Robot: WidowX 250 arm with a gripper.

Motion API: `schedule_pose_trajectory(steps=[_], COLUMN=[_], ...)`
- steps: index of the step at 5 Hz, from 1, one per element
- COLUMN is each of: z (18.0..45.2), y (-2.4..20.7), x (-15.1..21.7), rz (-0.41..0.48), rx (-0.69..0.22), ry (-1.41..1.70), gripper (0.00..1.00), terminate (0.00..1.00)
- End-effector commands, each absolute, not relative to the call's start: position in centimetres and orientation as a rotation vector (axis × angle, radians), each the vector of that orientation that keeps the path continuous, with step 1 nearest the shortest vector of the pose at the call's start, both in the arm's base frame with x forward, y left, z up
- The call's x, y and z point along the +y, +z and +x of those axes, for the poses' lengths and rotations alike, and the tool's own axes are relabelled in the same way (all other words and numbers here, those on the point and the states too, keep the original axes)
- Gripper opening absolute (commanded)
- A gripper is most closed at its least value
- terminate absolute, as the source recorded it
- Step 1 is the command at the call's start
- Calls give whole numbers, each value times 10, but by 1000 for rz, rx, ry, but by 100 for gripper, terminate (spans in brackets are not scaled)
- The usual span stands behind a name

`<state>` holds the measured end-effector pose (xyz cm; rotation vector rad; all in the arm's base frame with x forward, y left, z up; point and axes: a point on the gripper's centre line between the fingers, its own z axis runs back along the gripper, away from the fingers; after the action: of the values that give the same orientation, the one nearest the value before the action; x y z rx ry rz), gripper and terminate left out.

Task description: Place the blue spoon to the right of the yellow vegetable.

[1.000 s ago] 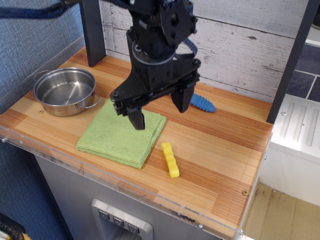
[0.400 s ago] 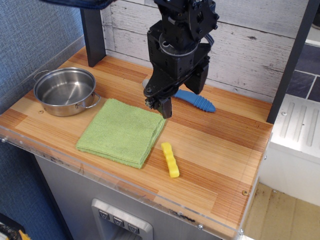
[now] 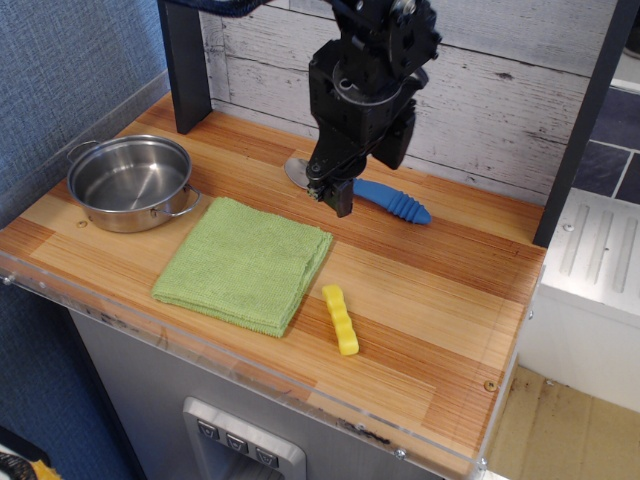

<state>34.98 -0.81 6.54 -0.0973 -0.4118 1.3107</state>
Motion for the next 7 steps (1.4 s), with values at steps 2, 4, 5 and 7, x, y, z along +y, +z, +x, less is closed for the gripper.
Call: schedule_pose_trajectory(steps=[2,4,5,7], z=[398,417,409,399], y=[51,41,38,39], x=[13,-3,-14,-20], rz=[-104,-71,3,53], rx=[-417,-405,-387,-375], ry=[1407,1454,1532,1577], gripper=[100,100,0,0], terminate=[0,0,0,0])
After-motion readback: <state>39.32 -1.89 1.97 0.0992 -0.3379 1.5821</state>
